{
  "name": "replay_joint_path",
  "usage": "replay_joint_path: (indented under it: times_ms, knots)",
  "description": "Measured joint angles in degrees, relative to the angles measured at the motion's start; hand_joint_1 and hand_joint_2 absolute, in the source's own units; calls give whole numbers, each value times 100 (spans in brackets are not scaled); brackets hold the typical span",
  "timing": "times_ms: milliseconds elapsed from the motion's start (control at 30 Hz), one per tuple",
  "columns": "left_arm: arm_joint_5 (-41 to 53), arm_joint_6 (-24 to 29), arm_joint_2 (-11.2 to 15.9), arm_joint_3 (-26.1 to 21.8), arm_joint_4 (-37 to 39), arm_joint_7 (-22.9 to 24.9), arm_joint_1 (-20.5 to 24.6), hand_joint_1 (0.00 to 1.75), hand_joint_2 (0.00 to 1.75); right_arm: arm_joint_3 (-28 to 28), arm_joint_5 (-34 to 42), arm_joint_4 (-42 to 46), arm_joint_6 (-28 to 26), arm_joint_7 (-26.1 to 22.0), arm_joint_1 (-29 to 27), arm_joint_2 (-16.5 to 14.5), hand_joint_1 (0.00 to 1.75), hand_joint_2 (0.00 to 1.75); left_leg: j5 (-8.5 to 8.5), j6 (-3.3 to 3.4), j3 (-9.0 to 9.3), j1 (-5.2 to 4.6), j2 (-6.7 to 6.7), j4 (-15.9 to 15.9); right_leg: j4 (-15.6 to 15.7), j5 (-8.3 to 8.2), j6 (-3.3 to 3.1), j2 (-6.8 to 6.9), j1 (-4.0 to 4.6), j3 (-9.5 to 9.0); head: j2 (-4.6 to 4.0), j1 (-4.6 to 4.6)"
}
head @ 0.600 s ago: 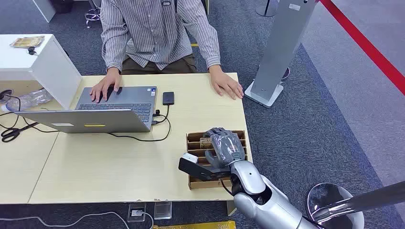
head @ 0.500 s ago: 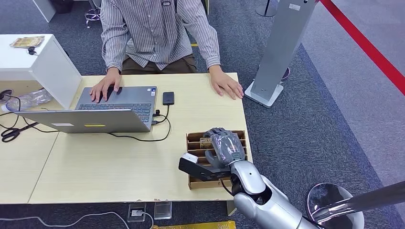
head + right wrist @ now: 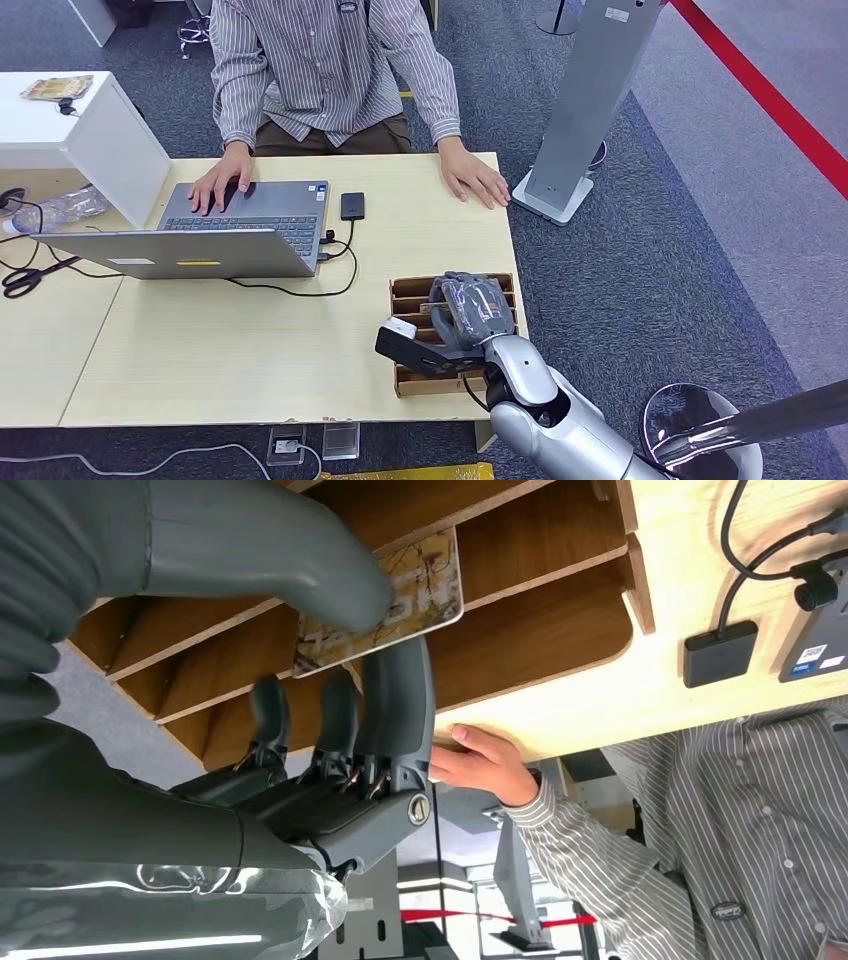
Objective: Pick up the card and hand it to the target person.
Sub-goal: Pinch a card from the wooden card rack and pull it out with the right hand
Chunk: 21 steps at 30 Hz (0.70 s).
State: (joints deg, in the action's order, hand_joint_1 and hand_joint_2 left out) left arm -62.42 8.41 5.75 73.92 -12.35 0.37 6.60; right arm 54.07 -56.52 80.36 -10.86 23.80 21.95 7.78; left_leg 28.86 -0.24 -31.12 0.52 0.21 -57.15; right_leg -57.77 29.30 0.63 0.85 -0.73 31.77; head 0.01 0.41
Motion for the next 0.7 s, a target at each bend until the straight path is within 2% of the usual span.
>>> replay_joint_path:
  times_ms: [267,400,700]
  knots:
    - [0,-2,-1,0,0,0,0,0,0,-4,7,1,0,-11,0,0,151,175,0,0,1,0,0,0,0,0,0,0,0,-1,0,1]
    - [2,-5,-1,0,0,-1,0,0,175,-20,7,1,-1,-11,0,0,161,175,0,0,1,0,0,0,0,0,0,0,0,-1,0,1]
    - [26,37,-1,0,0,-97,0,0,175,-102,32,2,-24,-112,-16,0,161,175,0,0,-1,0,0,0,0,0,0,0,0,1,-1,2]
